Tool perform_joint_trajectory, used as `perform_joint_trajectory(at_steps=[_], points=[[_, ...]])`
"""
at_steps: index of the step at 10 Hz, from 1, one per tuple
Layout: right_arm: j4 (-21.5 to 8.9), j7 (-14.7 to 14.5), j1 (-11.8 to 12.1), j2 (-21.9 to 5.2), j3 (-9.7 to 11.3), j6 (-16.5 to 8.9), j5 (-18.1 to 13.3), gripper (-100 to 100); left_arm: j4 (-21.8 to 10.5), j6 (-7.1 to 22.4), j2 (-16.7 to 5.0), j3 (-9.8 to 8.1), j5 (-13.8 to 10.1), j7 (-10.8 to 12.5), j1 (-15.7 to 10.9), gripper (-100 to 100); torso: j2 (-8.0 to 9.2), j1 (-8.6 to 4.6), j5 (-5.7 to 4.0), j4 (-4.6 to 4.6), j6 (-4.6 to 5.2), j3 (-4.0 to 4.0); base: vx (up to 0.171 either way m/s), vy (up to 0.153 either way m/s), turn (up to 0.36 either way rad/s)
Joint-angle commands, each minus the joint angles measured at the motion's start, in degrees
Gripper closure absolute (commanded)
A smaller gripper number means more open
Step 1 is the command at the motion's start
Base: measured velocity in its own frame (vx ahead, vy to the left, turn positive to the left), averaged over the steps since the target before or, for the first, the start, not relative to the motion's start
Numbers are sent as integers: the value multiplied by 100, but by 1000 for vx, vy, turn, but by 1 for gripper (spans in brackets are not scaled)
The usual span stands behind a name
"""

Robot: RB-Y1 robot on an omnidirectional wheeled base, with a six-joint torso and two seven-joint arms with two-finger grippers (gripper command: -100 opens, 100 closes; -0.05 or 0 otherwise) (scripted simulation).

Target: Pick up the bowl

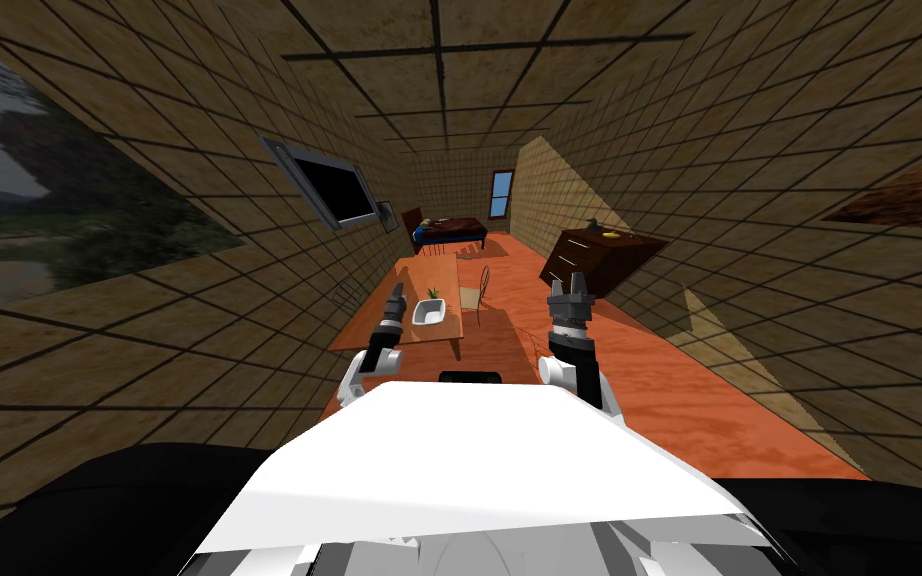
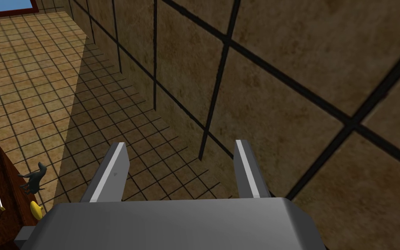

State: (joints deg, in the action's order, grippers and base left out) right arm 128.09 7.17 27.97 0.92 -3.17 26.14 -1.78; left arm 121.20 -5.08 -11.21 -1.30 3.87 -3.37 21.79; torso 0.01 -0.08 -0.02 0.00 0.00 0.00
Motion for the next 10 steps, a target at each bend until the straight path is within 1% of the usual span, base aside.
perform_joint_trajectory(at_steps=[1,2,3,4,5,6,7,8,9,10], points=[[0,0,0,0,0,0,0,0,-63,162,6,27,29,-34,-27,-100,0,0,0,0,0,0,-6,-21,12],[0,0,0,0,0,0,0,0,-182,404,-34,42,57,-68,-121,-100,1,1,0,0,0,0,-6,-20,21],[0,0,0,0,0,0,0,0,-307,570,-65,54,84,-99,-220,-100,0,1,0,0,0,0,-12,-33,29],[0,0,0,0,0,0,0,0,-307,703,-65,54,84,-99,-220,-100,1,-3,0,0,0,1,-4,-31,14],[0,0,0,0,0,0,0,0,-437,906,-88,62,107,-126,-321,-100,0,-3,-1,0,0,0,-1,-30,14],[0,0,0,0,0,0,0,0,-437,983,-88,62,107,-126,-321,-100,-1,-4,-1,0,0,-1,-4,-20,9],[0,0,0,0,0,0,0,0,-571,1187,-101,67,128,-148,-425,-100,0,0,-1,0,0,0,-5,-18,9],[0,0,0,0,0,0,0,0,-571,1267,-101,67,128,-148,-425,-100,0,1,0,0,0,0,-3,-15,5],[0,0,0,0,0,0,0,0,-708,1484,-105,66,146,-164,-531,-100,0,3,0,0,0,0,-5,-17,8],[0,0,0,0,0,0,0,0,-708,1554,-105,66,146,-164,-531,-100,0,3,0,0,0,0,-6,-14,4]])
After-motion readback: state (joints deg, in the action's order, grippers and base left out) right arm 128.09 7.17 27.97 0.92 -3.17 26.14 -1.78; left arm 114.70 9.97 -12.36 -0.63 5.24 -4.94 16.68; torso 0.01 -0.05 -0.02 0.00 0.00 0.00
